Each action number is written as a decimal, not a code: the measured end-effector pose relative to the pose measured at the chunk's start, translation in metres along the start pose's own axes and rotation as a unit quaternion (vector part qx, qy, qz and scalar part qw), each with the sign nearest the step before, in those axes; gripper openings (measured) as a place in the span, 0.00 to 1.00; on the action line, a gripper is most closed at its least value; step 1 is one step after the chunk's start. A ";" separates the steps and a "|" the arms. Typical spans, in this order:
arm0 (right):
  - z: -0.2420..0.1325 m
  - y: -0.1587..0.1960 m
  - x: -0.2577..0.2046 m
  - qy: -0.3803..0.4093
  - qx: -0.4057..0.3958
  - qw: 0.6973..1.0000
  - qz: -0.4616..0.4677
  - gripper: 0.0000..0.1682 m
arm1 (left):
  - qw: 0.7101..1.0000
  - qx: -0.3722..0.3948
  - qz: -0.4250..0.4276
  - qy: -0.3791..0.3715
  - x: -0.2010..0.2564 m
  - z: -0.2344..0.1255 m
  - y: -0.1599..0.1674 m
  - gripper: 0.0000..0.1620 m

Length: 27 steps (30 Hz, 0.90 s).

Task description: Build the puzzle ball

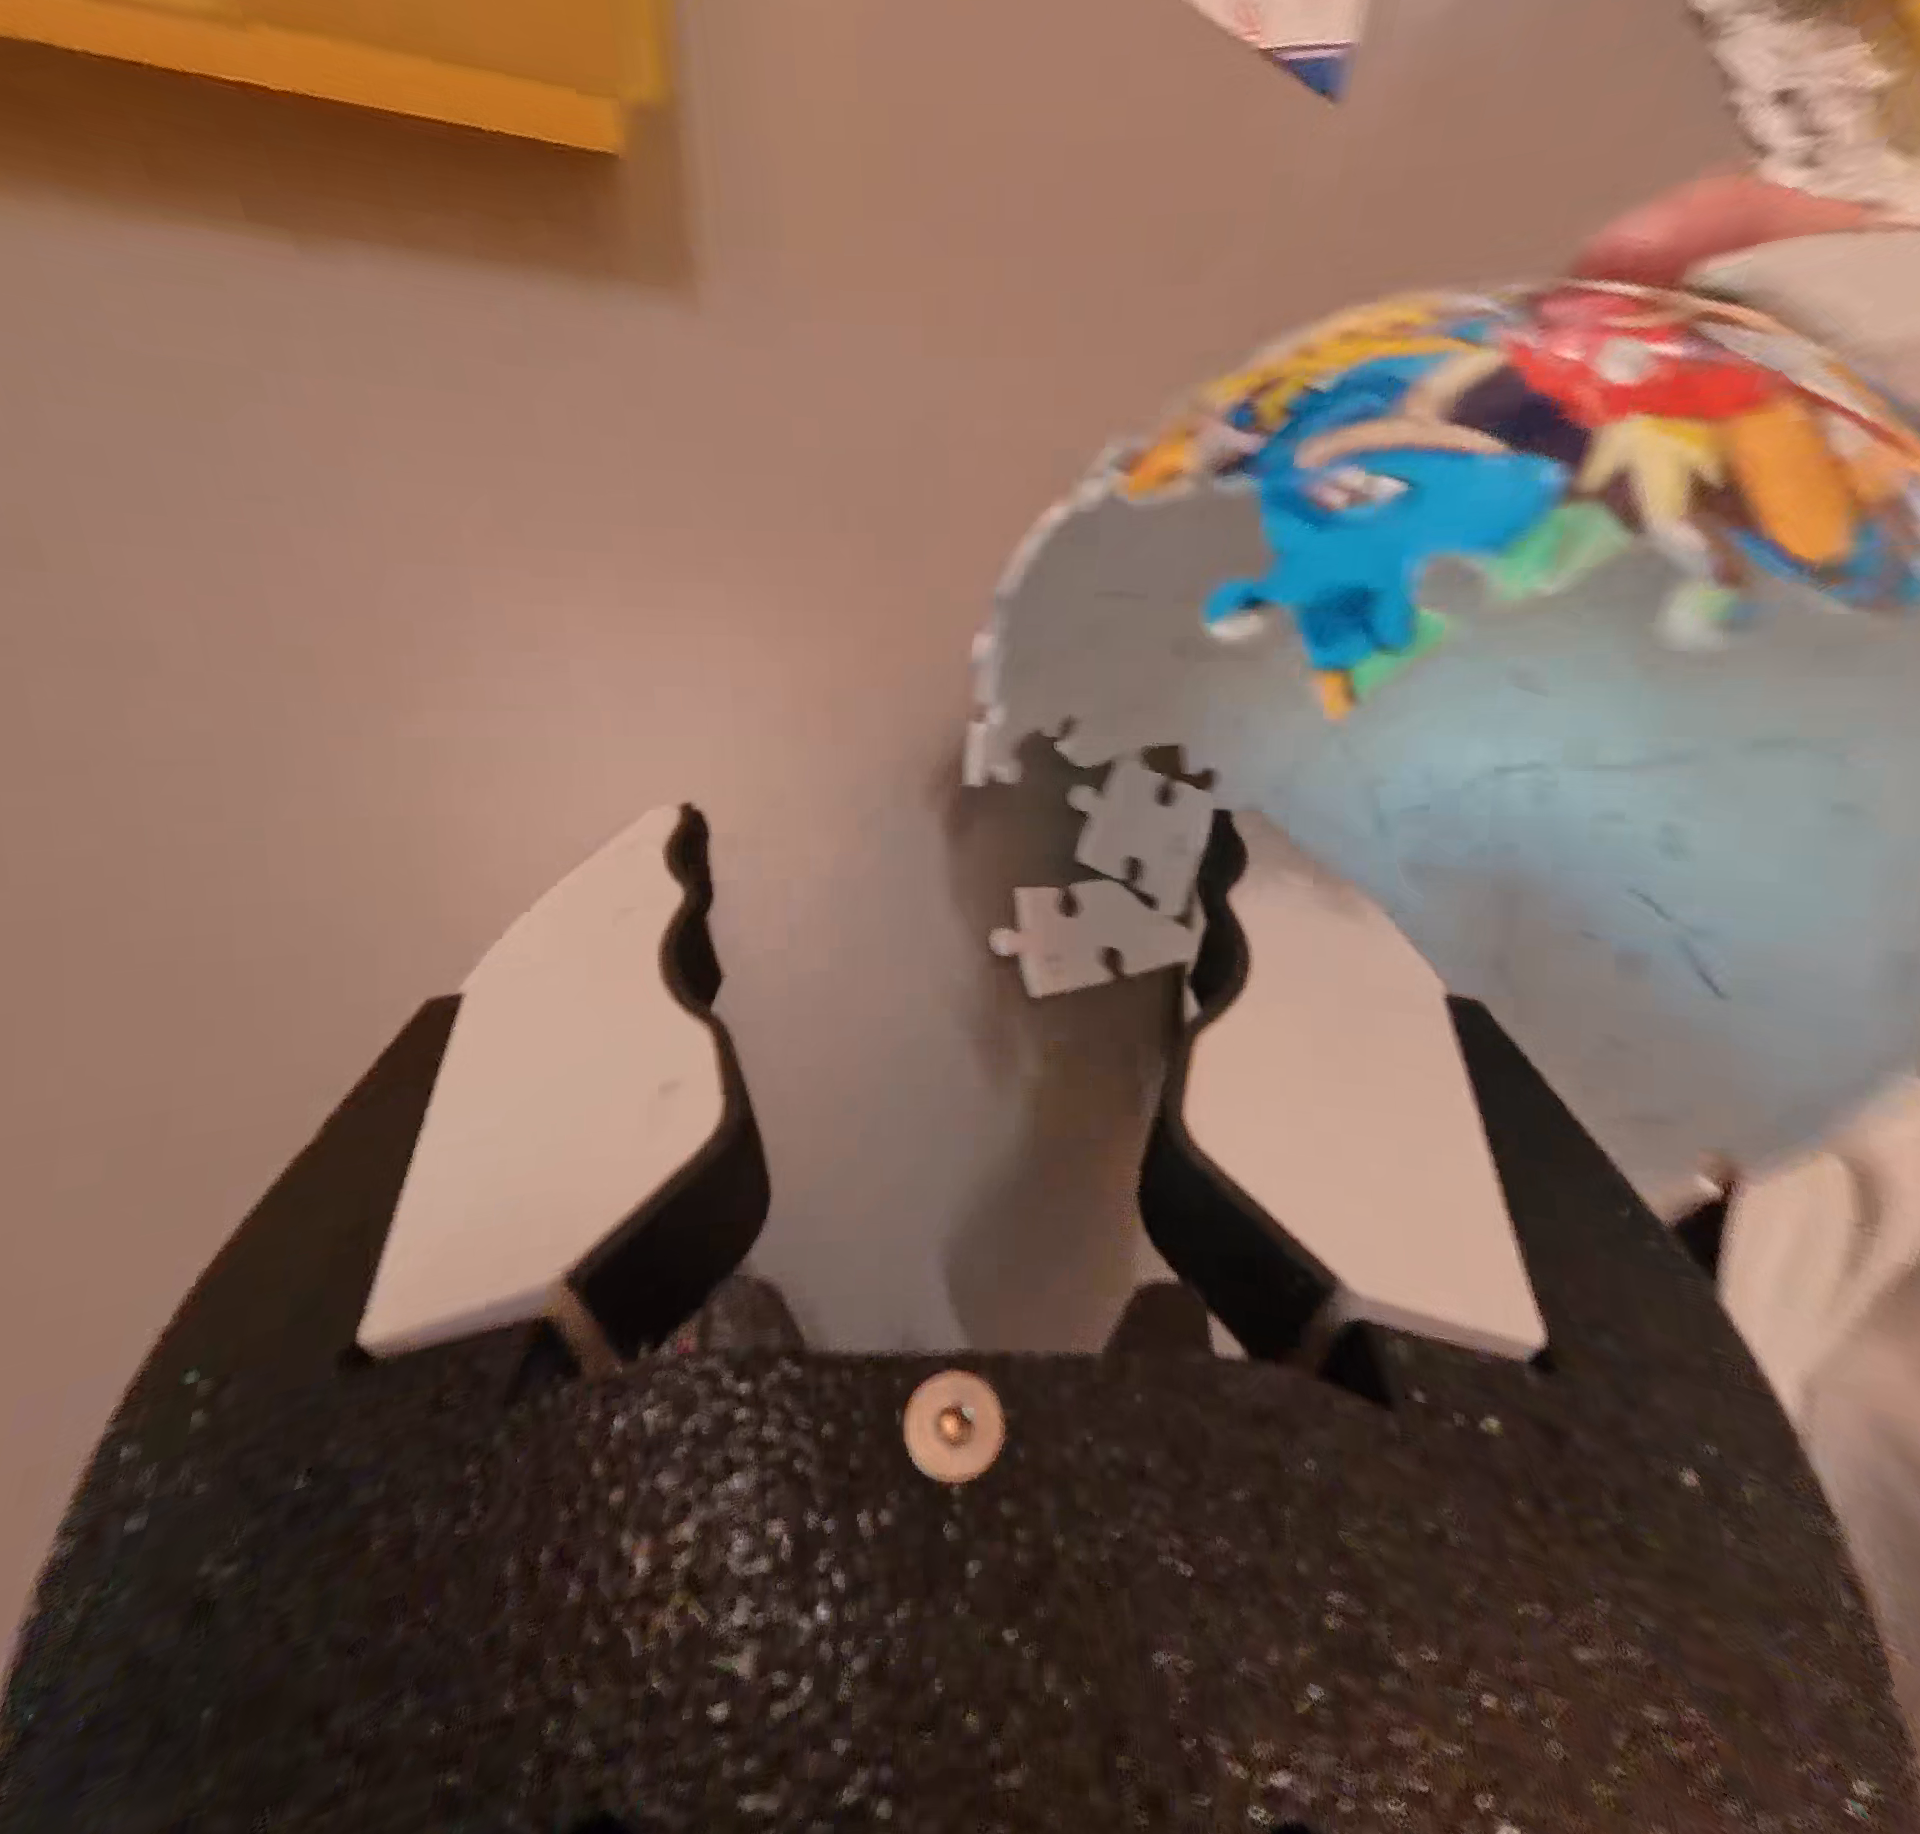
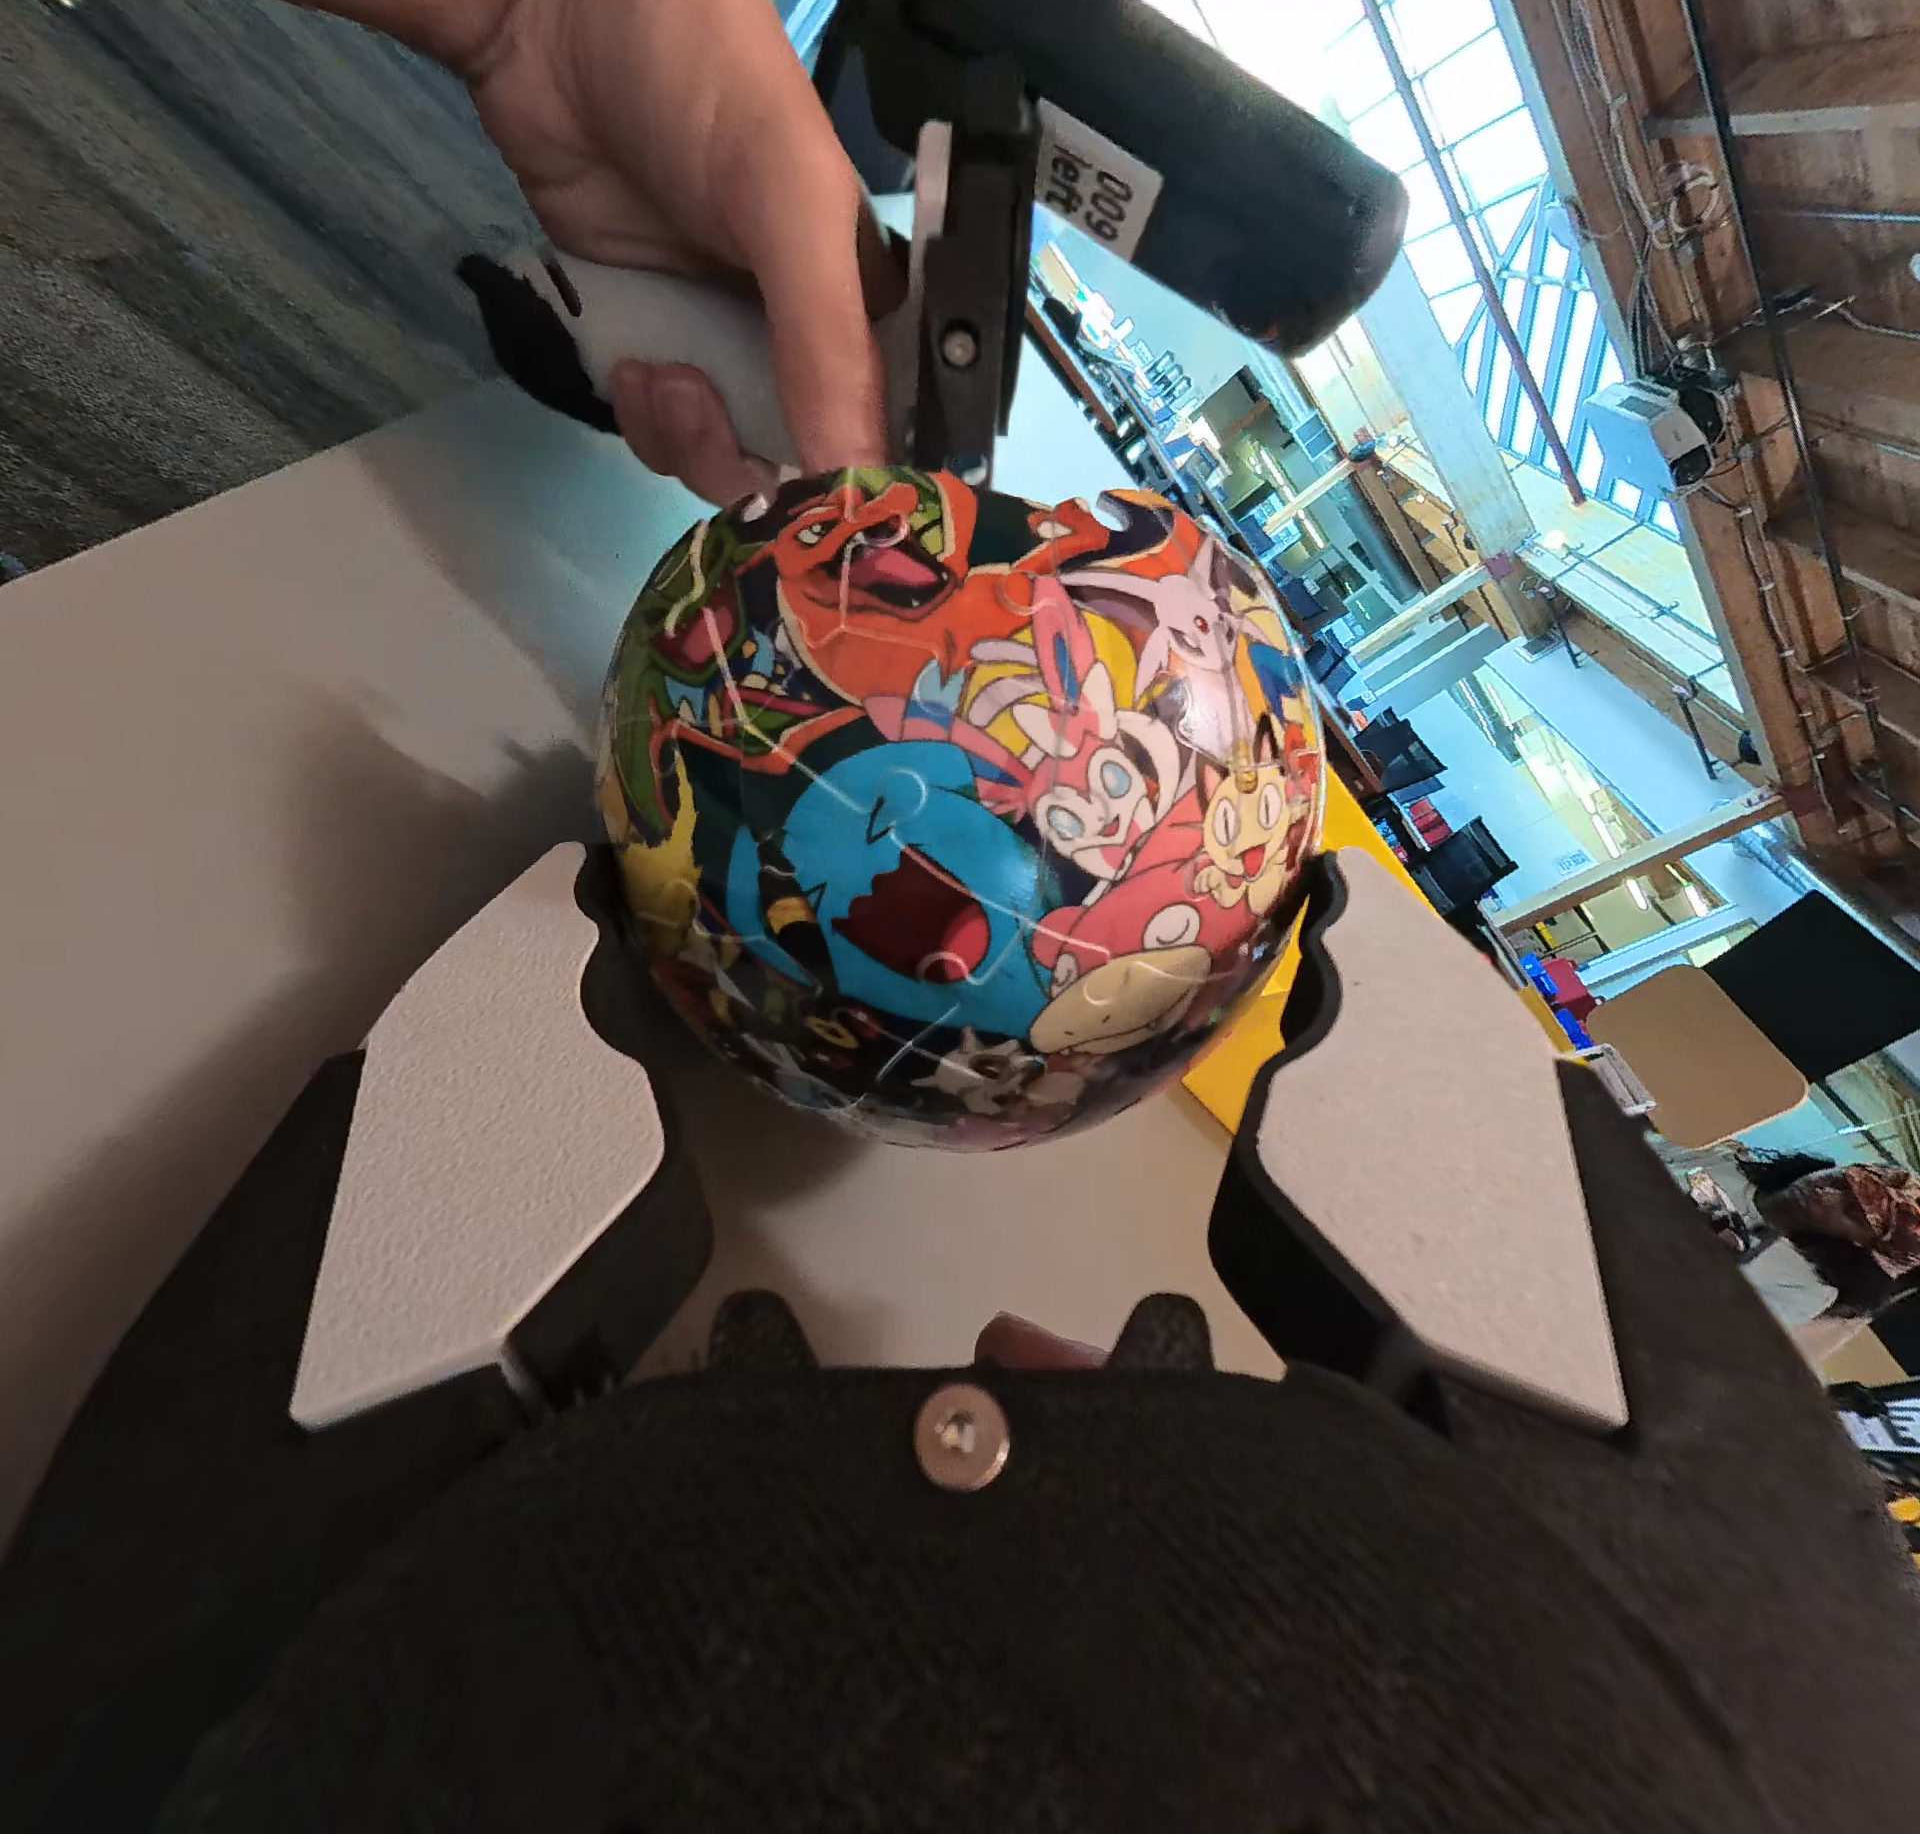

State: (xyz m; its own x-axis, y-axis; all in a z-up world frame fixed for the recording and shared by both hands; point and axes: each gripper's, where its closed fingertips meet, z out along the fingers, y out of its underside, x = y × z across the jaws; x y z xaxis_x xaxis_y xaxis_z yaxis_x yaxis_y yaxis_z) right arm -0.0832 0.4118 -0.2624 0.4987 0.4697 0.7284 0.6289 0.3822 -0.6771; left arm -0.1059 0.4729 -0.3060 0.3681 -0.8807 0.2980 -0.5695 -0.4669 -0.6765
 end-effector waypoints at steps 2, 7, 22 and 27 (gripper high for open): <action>0.000 0.000 0.000 0.000 0.000 1.000 0.000 0.74 | 0.999 0.001 0.036 -0.039 -0.003 -0.001 -0.004 0.61; 0.000 0.000 0.000 0.001 0.002 1.000 -0.002 0.73 | 0.986 -0.012 0.114 -0.118 -0.003 0.011 -0.013 0.70; 0.001 -0.002 0.000 0.015 0.004 1.000 -0.012 0.73 | 0.975 -0.086 0.131 -0.159 -0.011 0.023 0.004 0.65; -0.002 -0.001 0.001 0.015 0.001 1.000 -0.013 0.73 | 0.971 -0.126 0.069 -0.189 -0.016 0.018 0.011 0.68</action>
State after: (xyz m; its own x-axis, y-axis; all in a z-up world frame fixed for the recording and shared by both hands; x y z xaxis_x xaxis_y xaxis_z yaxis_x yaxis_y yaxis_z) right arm -0.0818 0.4100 -0.2611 0.5001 0.4357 0.7484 0.6410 0.3948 -0.6582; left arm -0.1044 0.4836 -0.3306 0.4920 -0.8665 -0.0841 -0.7768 -0.3933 -0.4919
